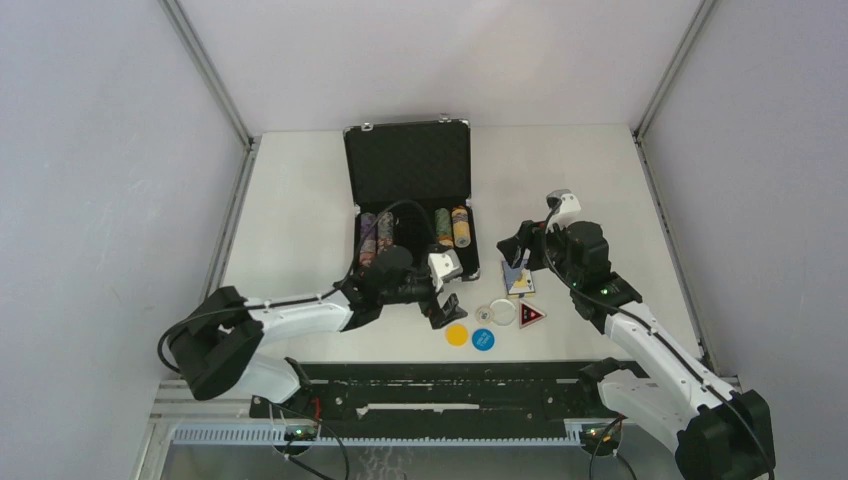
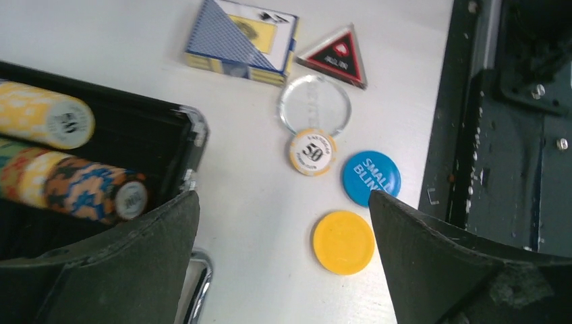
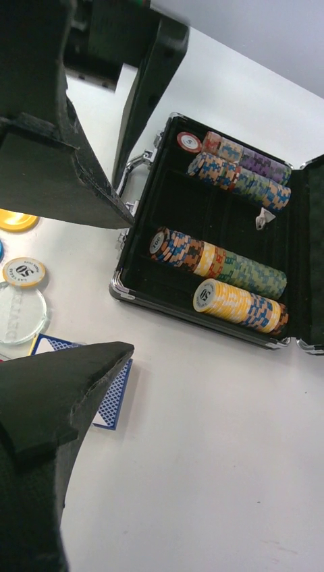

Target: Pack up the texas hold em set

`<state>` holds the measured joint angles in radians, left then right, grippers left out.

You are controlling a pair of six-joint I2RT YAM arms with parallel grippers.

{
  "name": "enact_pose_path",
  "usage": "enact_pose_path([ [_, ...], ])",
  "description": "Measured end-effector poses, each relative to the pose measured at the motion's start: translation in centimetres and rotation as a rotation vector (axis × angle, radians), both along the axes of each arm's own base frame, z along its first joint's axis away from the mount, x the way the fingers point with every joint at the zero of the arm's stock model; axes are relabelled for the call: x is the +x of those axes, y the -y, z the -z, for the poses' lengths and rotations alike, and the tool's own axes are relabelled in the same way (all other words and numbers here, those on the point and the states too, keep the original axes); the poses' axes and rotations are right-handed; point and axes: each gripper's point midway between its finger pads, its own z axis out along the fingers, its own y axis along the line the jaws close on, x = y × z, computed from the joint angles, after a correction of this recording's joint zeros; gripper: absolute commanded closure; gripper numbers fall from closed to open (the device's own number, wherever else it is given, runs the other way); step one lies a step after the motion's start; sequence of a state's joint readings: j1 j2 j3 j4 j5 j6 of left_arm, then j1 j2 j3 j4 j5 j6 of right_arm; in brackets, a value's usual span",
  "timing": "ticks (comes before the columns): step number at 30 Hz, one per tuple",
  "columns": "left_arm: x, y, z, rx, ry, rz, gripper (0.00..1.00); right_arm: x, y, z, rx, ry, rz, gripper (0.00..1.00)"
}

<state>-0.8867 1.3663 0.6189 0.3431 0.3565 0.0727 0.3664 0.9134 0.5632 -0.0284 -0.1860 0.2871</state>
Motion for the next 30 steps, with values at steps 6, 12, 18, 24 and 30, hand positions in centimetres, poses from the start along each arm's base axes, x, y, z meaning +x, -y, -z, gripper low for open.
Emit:
enact_pose_path([
  [6,-2.0,0.7,4.0,0.067,-0.036,0.156,0.05,-0.3,0.0,-0.5,0.003,0.013,-0.01,0.3],
  [12,-2.8,1.4,4.4,0.109,-0.036,0.213,0.06,-0.4,-0.5,0.6,0.0,-0.025,-0.035,0.3],
  [18,-1.4,4.1,1.3,0.081,-0.031,0.243,0.0,-0.4,-0.7,1.3,-0.003,-0.049,-0.047,0.3],
  [24,-2.2,3.9,2.2,0.123,-0.039,0.3,0.0,-0.4,-0.7,1.3,-0.004,-0.049,-0.046,0.3],
  [30,-2.1,3.3,3.2,0.17,-0.002,0.319,0.0,-0.3,-0.6,1.3,-0.007,-0.047,-0.038,0.3],
])
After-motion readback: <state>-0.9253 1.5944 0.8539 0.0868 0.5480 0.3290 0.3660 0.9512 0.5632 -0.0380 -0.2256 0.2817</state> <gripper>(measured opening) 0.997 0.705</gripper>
